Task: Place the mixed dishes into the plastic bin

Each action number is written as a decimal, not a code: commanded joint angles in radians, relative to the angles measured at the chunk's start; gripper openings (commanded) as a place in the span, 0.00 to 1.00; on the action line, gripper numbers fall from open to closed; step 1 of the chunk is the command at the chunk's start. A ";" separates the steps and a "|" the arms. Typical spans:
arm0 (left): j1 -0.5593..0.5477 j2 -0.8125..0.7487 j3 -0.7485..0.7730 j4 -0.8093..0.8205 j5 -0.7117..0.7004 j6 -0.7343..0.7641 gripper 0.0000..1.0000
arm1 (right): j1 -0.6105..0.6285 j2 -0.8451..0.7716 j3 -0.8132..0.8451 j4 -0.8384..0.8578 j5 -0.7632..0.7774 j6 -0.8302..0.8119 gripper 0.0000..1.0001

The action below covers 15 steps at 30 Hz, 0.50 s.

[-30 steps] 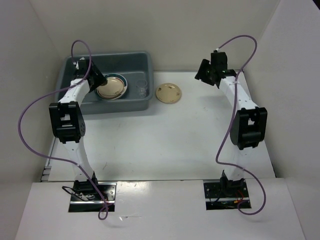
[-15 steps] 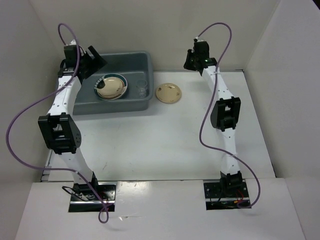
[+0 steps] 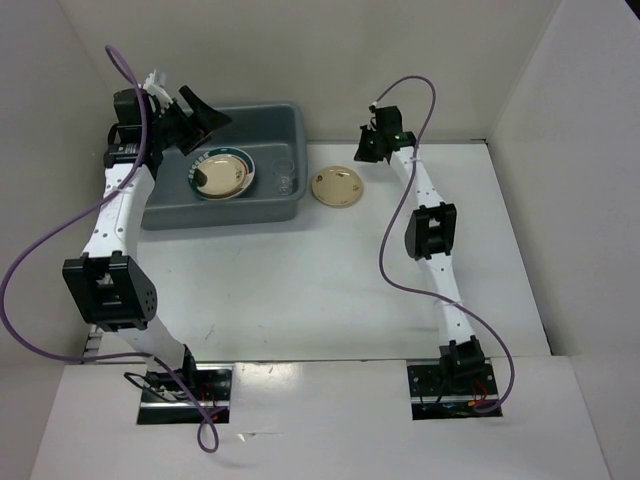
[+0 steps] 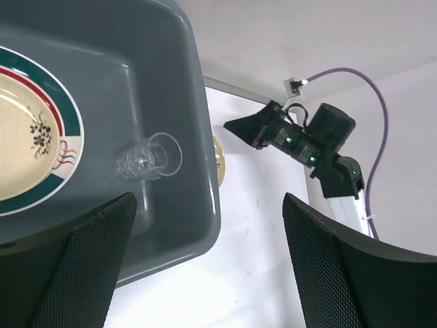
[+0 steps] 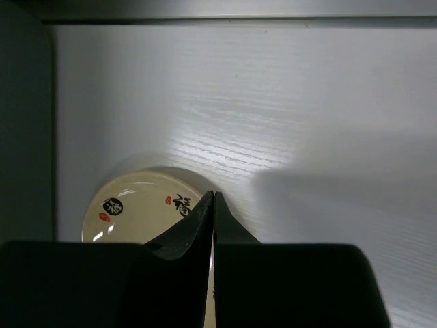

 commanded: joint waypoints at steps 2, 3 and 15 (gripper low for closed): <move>-0.016 -0.071 -0.013 0.026 0.042 -0.024 0.94 | 0.008 0.045 0.067 0.008 -0.084 0.016 0.04; -0.031 -0.071 -0.022 0.026 0.053 -0.035 0.94 | 0.008 0.054 0.067 0.008 -0.094 0.025 0.04; -0.087 -0.103 -0.122 0.017 0.067 -0.046 0.94 | 0.017 0.146 0.078 0.086 -0.242 0.071 0.04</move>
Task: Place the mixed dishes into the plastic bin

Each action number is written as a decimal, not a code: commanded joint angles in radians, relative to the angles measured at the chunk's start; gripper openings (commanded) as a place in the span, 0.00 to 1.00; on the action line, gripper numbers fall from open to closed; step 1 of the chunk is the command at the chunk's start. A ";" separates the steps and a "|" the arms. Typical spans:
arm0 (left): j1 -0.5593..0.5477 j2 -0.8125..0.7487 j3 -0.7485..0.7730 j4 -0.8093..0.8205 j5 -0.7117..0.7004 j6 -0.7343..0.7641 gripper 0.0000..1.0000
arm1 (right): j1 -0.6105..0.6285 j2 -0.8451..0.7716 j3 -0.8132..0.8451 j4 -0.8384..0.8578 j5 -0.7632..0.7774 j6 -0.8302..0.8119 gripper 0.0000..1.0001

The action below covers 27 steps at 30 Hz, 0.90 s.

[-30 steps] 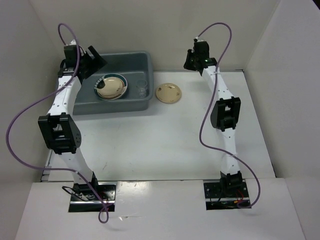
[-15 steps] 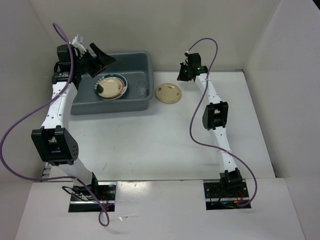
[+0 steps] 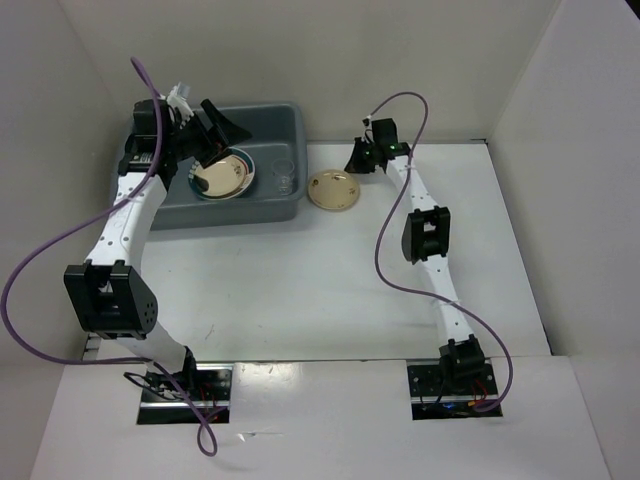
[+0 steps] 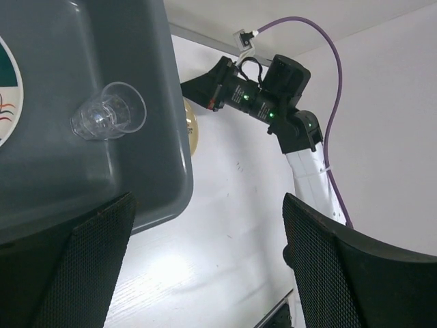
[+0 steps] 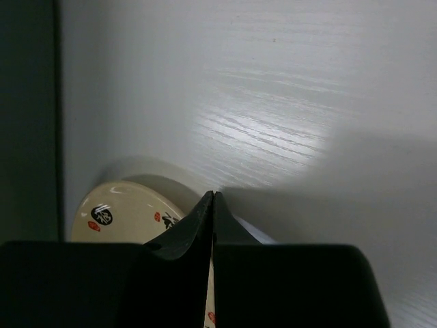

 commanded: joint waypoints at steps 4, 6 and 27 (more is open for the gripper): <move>-0.011 -0.038 -0.024 0.021 0.022 -0.016 0.94 | 0.025 0.048 0.044 0.083 -0.124 0.045 0.04; -0.011 -0.038 -0.046 0.010 0.022 -0.016 0.94 | 0.036 0.058 0.044 0.098 -0.146 0.061 0.04; -0.020 -0.155 -0.178 -0.001 -0.027 0.022 0.95 | 0.240 -0.210 -0.237 -0.335 0.158 -0.028 0.03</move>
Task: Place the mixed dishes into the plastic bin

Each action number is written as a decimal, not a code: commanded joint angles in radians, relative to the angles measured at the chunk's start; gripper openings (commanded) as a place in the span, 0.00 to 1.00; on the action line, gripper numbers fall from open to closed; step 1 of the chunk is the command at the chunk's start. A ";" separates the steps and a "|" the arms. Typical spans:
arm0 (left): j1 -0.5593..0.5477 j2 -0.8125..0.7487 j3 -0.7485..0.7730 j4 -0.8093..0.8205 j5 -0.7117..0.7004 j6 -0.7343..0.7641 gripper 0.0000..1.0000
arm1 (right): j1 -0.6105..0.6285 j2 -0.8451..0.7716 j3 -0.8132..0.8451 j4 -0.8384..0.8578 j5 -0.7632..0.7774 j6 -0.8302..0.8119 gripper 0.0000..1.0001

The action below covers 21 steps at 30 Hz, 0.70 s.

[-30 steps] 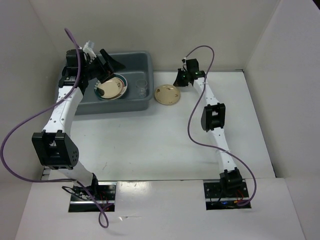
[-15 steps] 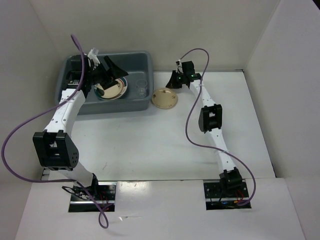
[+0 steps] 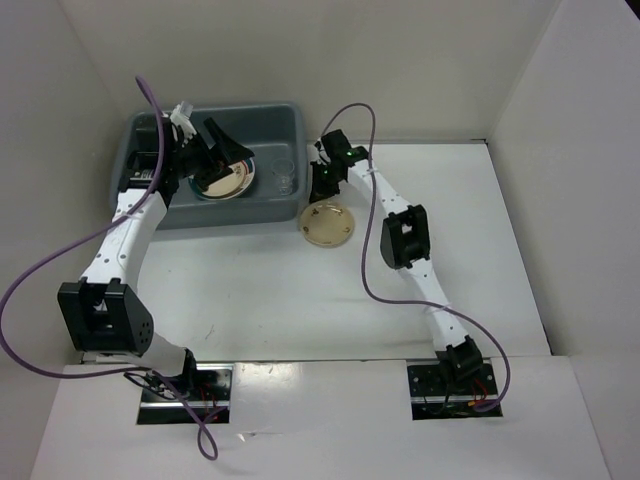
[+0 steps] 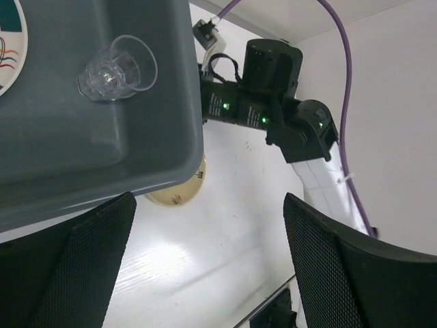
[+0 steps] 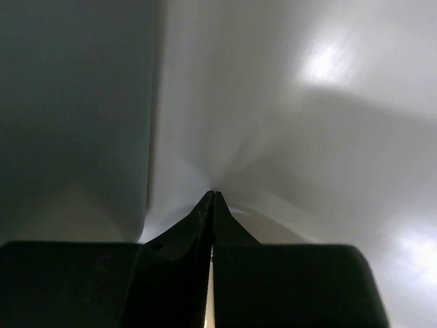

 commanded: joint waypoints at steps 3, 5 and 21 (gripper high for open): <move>-0.002 -0.057 -0.034 0.017 0.001 0.016 0.95 | 0.025 -0.264 -0.409 0.003 0.193 -0.024 0.03; -0.002 -0.067 -0.045 0.017 0.001 0.016 0.95 | 0.025 -0.387 -0.607 0.042 0.236 -0.024 0.03; -0.292 -0.011 -0.077 -0.152 -0.046 0.341 1.00 | -0.162 -0.628 -0.458 0.062 0.294 -0.005 0.48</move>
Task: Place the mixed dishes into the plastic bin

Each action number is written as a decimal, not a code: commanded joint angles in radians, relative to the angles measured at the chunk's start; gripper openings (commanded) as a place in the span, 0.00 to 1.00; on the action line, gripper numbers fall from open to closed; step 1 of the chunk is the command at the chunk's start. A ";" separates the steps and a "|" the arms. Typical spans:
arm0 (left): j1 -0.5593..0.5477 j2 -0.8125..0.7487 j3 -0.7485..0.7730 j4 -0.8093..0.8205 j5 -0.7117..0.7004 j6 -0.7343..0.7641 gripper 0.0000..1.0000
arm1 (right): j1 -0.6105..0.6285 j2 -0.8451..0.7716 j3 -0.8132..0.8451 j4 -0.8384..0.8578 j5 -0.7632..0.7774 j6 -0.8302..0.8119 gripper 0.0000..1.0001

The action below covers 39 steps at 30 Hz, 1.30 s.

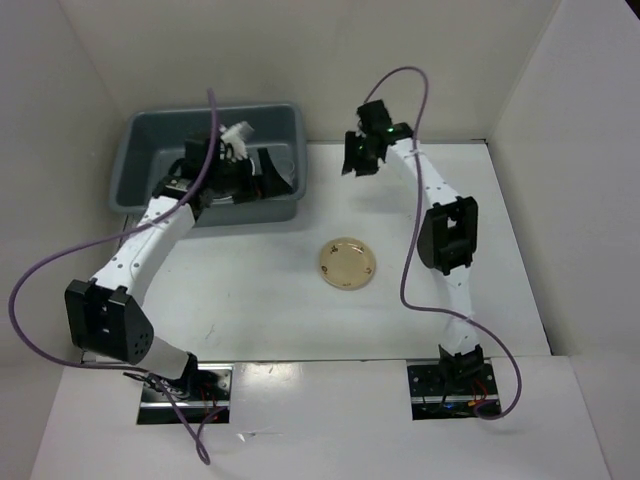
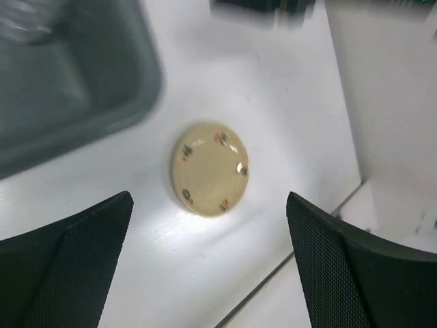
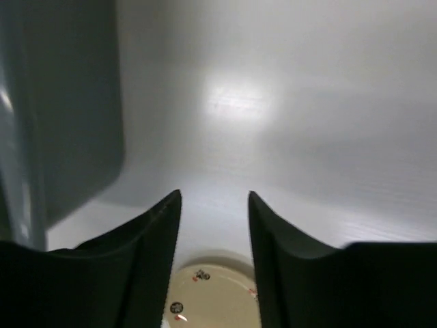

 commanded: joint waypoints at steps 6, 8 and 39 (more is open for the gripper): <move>-0.231 0.015 -0.292 0.109 -0.054 0.070 0.96 | -0.252 -0.194 0.056 0.049 0.060 0.022 0.64; -0.257 0.015 -0.398 0.221 -0.067 0.018 0.95 | -0.290 -0.263 -0.030 0.092 0.017 0.036 0.65; -0.369 0.347 -0.533 0.821 -0.153 -0.366 0.71 | -0.364 -0.530 -0.340 0.205 0.076 0.036 0.69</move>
